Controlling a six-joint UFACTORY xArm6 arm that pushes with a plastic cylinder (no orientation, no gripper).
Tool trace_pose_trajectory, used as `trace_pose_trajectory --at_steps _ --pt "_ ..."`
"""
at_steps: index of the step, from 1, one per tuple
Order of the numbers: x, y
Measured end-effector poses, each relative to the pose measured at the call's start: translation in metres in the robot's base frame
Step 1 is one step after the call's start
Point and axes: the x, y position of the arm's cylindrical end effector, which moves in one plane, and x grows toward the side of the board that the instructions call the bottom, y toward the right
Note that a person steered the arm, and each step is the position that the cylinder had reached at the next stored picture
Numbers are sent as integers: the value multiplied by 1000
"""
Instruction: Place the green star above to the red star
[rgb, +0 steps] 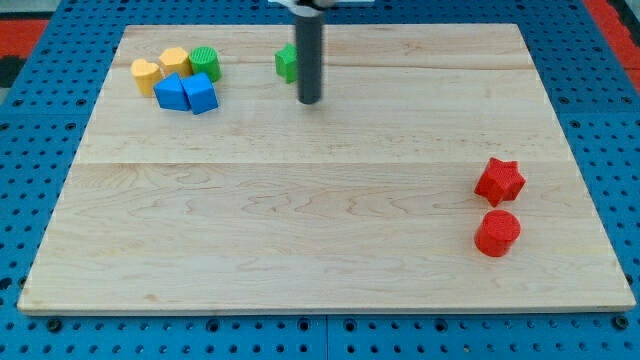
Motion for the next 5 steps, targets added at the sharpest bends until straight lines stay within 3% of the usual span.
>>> trace_pose_trajectory --at_steps 1,3,5 --pt "-28 -52" --pt "-66 -19" --pt "-25 64"
